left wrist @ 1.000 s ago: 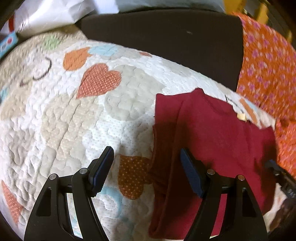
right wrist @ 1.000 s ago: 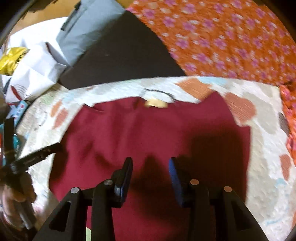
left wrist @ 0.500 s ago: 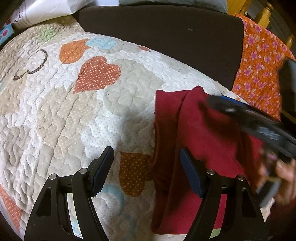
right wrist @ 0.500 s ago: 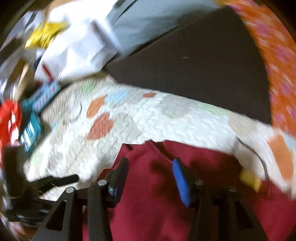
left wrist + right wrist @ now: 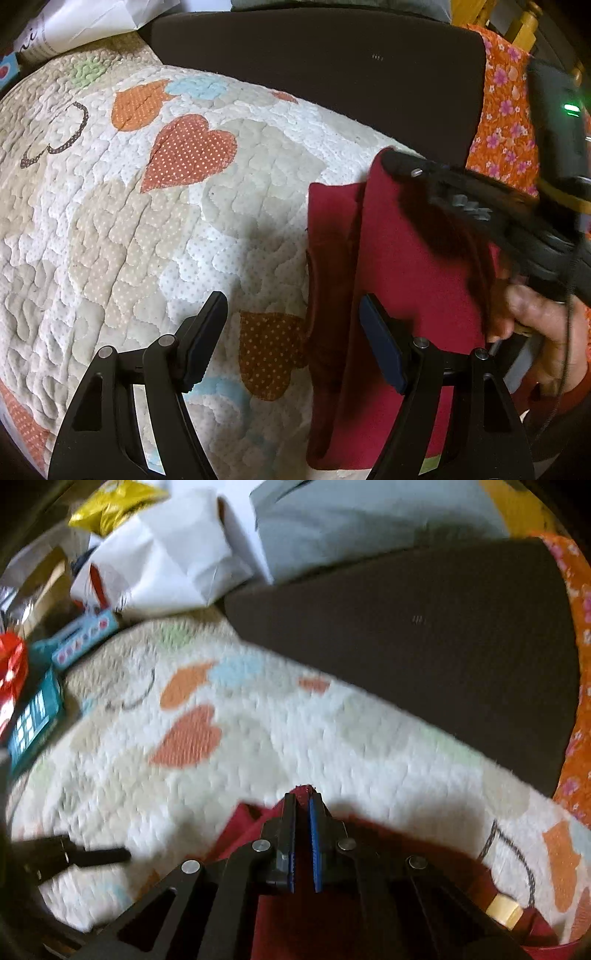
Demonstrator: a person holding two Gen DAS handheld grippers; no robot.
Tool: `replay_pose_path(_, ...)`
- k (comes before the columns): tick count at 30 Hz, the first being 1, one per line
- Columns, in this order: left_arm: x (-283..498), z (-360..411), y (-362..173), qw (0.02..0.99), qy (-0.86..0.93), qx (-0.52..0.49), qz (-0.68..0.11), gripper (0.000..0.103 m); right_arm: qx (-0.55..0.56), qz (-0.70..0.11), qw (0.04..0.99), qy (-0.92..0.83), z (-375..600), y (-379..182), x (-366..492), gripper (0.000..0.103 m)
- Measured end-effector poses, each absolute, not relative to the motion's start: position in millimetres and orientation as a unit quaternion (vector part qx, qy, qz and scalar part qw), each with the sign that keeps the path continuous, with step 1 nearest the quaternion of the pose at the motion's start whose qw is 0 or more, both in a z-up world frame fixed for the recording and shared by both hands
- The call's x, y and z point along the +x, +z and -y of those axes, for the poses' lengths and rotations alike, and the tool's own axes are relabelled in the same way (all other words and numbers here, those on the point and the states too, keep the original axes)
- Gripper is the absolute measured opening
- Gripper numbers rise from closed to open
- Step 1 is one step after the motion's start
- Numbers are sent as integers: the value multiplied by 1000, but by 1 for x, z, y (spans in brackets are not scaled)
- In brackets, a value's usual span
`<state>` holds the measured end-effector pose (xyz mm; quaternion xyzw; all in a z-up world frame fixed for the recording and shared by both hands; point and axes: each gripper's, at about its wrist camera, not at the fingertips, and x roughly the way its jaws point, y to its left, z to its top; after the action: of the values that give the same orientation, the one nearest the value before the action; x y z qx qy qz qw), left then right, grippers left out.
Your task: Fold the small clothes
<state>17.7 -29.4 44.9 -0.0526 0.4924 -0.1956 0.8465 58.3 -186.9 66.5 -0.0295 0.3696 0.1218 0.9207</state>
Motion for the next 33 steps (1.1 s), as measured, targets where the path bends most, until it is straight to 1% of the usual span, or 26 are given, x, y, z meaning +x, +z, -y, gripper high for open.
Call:
replay_pose_path(4, 20, 33, 40, 840, -202, -63, -499, 74, -17, -410, 907, 92, 187, 35, 81, 6)
replay_pose_path(6, 21, 36, 38, 836, -209, -69, -503, 74, 3, -414, 905, 95, 192, 33, 82, 7)
replay_pose_path(9, 20, 43, 35, 829, -222, -69, -509, 74, 36, -406, 907, 106, 204, 54, 64, 26)
replay_pose_path(10, 19, 45, 36, 829, -225, -68, -508, 74, 49, -399, 908, 115, 211, 62, 52, 35)
replay_pose_path(11, 18, 45, 38, 830, -226, -70, -505, 74, 59, -390, 911, 121, 221, 72, 34, 37)
replay_pose_path(15, 16, 44, 43, 833, -230, -85, -497, 74, 45, -375, 925, 40, 274, 86, -35, 37)
replay_pose_path(18, 18, 42, 41, 833, -218, -85, -502, 74, -20, -358, 925, -124, 322, 87, -72, 37)
replay_pose_path(20, 18, 45, 35, 826, -215, -86, -513, 74, -56, -356, 904, -231, 355, 81, -82, 38)
replay_pose_path(22, 18, 46, 33, 825, -213, -89, -515, 74, -44, -364, 899, -241, 375, 72, -81, 39)
replay_pose_path(25, 19, 49, 29, 823, -215, -83, -520, 74, -8, -426, 874, -232, 403, 28, -67, 38)
replay_pose_path(26, 19, 50, 27, 821, -215, -82, -522, 74, 6, -412, 881, -233, 405, 27, -71, 39)
replay_pose_path(28, 19, 50, 24, 821, -214, -85, -522, 78, 0, -400, 882, -247, 402, 39, -76, 39)
replay_pose_path(32, 22, 50, 23, 822, -211, -93, -521, 78, -22, -366, 896, -249, 381, 76, -93, 39)
replay_pose_path(33, 22, 50, 23, 822, -210, -94, -520, 79, -20, -355, 903, -240, 375, 82, -97, 41)
